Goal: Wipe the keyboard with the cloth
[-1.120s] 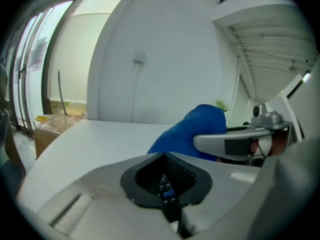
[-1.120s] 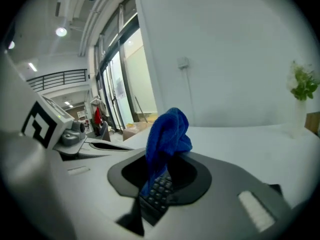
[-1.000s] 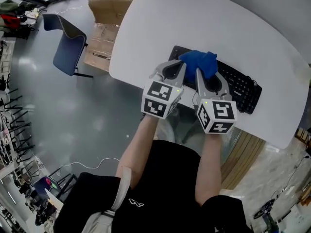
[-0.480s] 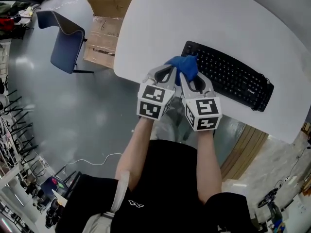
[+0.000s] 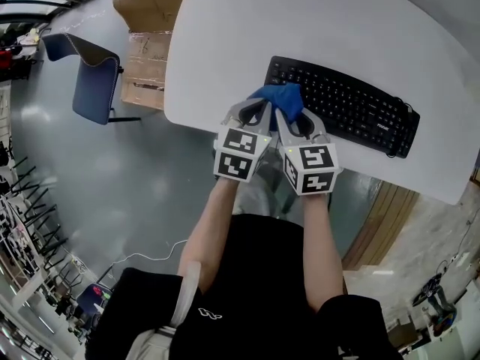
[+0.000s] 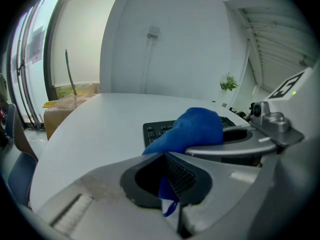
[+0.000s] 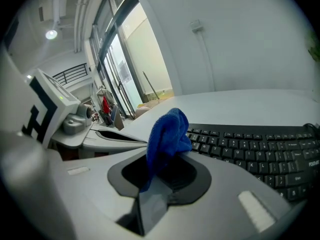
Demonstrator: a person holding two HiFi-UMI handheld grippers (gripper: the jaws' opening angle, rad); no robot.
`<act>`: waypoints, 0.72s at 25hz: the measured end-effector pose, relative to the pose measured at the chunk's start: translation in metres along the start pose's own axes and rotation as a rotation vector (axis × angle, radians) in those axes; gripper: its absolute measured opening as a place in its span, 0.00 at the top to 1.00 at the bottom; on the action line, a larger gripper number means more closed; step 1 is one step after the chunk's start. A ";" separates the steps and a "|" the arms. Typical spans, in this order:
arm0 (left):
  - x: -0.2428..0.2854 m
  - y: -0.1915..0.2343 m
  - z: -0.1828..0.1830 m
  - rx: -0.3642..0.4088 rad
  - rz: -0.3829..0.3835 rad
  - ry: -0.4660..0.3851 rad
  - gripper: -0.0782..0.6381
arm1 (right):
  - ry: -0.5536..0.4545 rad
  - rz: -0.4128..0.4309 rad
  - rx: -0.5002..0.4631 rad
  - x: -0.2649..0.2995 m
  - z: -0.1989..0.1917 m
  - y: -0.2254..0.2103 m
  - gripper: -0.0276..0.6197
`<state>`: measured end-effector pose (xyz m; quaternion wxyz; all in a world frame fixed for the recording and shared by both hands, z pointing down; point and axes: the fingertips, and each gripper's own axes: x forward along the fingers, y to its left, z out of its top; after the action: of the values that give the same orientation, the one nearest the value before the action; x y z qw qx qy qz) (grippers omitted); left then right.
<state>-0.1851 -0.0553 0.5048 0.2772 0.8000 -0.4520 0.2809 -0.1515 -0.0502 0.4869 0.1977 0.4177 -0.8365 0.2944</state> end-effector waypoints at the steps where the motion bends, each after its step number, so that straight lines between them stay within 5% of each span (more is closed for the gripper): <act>1: 0.002 -0.002 0.000 0.004 -0.003 0.003 0.90 | 0.001 -0.004 0.003 -0.001 -0.001 -0.003 0.82; 18: 0.023 -0.041 0.009 0.051 -0.043 0.040 0.90 | 0.005 -0.046 0.060 -0.026 -0.008 -0.038 0.82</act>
<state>-0.1378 -0.0563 0.5070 0.2716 0.8107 -0.4215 0.3023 -0.1044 -0.0477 0.4905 0.1938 0.4418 -0.8169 0.3159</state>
